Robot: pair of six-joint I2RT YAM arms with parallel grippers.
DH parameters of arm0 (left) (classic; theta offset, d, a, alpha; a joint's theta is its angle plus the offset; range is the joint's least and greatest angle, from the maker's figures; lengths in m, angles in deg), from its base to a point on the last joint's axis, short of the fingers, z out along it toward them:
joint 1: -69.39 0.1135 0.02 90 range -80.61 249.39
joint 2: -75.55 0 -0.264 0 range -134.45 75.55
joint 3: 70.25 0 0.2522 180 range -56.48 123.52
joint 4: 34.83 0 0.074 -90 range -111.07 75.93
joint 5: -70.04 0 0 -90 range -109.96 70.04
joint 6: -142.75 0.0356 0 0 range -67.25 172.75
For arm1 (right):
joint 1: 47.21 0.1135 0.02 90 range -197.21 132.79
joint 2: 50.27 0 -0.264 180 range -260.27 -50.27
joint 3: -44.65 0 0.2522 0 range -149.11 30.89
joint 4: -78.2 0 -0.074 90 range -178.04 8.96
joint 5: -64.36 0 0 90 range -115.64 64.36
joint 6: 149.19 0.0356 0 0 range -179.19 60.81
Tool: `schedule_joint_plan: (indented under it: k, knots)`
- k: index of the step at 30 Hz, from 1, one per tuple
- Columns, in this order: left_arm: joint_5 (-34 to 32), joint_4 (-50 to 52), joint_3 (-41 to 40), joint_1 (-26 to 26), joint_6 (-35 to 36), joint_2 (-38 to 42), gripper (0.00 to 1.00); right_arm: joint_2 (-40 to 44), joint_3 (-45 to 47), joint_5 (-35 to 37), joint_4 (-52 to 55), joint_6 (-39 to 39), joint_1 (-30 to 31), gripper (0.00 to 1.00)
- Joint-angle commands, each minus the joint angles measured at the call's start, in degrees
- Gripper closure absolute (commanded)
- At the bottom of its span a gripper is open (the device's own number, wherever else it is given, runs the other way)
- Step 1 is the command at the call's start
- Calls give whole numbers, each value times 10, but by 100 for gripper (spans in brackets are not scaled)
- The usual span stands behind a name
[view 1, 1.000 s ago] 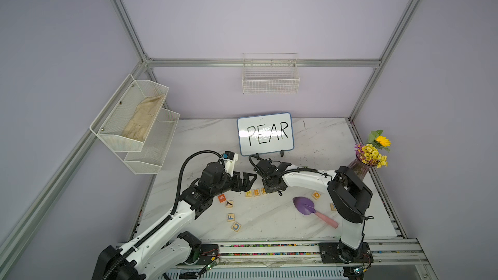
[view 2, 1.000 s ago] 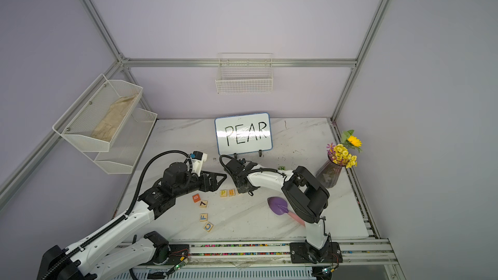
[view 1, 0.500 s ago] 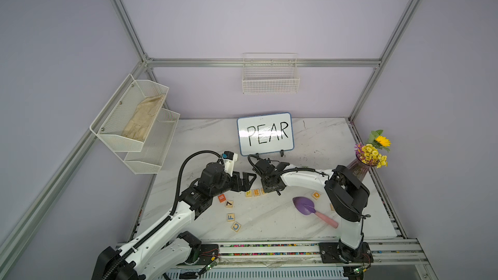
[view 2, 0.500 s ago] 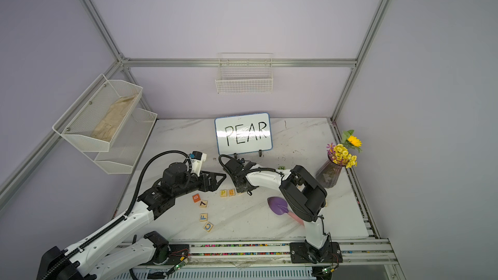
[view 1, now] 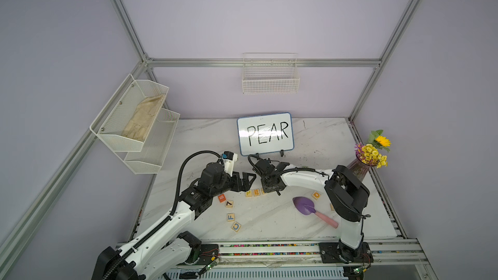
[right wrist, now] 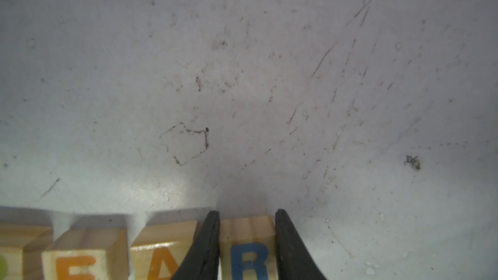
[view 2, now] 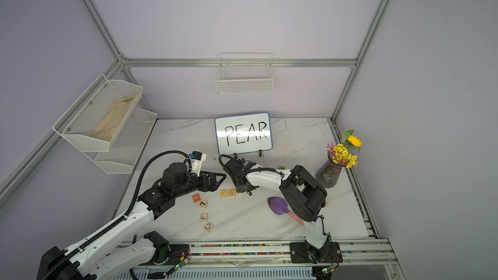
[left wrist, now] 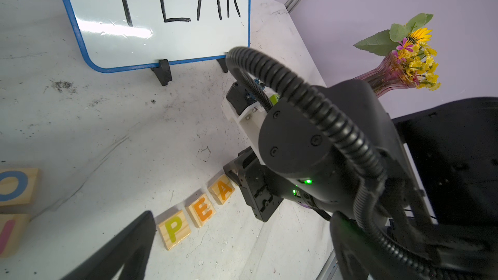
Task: Spell the uppercase word “pear” with letter blocks
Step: Place the letter block at the center of the board.
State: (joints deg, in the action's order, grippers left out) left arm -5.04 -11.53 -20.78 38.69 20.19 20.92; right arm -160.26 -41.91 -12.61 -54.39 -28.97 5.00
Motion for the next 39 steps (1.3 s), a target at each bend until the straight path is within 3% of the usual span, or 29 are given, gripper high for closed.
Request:
schedule_joint_plan:
  k: [1, 28, 39]
  knots:
    - [1, -6, -26, 5, -8, 8, 0, -13, -15, 0, 7, 13, 3, 71]
    - [7, -7, -26, 5, -7, 2, 0, -17, -21, 1, 38, 12, 2, 71]
    - [9, -7, -25, 5, -8, 1, 0, -12, -20, -5, 28, 13, 2, 64]
